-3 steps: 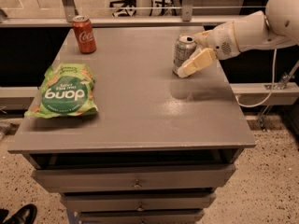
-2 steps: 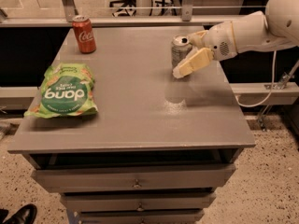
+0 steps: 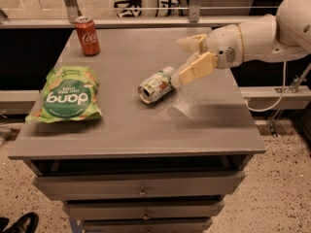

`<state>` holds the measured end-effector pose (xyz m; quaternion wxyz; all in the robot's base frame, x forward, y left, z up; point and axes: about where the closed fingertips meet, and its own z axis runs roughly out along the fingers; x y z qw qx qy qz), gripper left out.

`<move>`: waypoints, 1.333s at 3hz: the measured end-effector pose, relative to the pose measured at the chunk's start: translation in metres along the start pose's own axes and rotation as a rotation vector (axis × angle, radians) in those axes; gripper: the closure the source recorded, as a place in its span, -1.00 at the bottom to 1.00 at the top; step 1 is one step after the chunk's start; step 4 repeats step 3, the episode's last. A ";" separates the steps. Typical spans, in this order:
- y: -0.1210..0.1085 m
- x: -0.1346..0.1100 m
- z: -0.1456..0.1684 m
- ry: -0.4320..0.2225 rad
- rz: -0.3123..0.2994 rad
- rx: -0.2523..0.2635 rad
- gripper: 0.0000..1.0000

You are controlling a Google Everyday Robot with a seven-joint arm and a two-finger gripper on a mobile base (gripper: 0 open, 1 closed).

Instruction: Knock 7up can over

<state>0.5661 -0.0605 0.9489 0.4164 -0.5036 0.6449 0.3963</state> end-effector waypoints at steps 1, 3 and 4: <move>0.010 0.004 -0.001 -0.011 -0.008 0.004 -1.00; -0.014 0.024 -0.059 -0.007 -0.027 0.150 -1.00; -0.014 0.024 -0.059 -0.007 -0.027 0.150 -1.00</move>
Offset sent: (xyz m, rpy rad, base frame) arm -0.0053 -0.0535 -0.0154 -0.0116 -0.0711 -0.1227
